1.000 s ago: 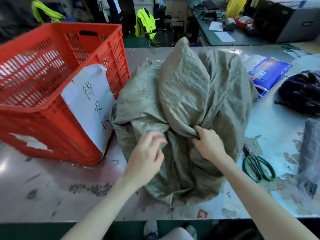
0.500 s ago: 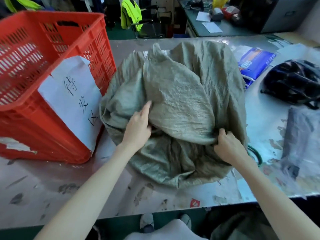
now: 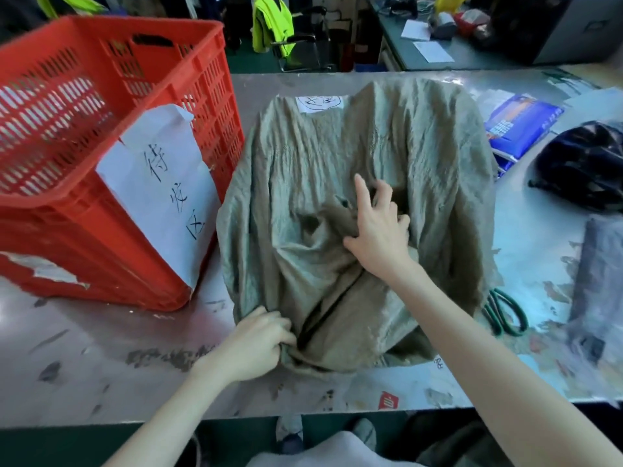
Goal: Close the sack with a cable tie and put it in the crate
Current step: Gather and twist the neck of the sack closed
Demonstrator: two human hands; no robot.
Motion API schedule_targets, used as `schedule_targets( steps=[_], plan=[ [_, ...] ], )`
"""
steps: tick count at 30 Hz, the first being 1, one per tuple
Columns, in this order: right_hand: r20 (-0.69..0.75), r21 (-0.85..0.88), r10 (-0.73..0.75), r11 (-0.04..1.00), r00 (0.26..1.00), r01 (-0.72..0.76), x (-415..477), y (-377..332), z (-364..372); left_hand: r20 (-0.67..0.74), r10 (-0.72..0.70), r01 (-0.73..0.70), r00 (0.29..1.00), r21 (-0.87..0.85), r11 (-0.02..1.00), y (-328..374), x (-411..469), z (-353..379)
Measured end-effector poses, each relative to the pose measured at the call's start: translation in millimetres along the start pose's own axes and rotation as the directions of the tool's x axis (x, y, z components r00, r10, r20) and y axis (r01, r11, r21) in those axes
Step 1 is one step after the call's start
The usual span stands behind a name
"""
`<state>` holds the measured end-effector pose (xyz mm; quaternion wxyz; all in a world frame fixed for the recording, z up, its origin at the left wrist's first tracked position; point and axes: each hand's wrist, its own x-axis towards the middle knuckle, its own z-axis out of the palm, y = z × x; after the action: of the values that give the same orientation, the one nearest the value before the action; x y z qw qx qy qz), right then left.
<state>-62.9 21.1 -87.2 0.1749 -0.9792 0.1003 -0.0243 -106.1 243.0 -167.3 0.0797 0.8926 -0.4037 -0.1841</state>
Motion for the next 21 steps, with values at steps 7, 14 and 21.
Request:
schedule_targets(
  steps=[7,14,21],
  plan=[
    [0.008,-0.207,-0.275,0.940,0.962,0.270,-31,30,15,-0.101,-0.165,0.107,0.981,-0.431,0.896,-36,-26,4],
    [0.025,-0.411,-0.459,0.805,0.888,0.428,-74,47,24,-0.279,-0.819,0.199,0.501,-0.884,0.423,-25,-25,-4],
    [0.192,-0.391,-0.483,0.760,0.854,0.518,-83,29,37,0.240,-0.696,0.235,0.677,-0.966,-0.104,-17,2,-2]
  ],
)
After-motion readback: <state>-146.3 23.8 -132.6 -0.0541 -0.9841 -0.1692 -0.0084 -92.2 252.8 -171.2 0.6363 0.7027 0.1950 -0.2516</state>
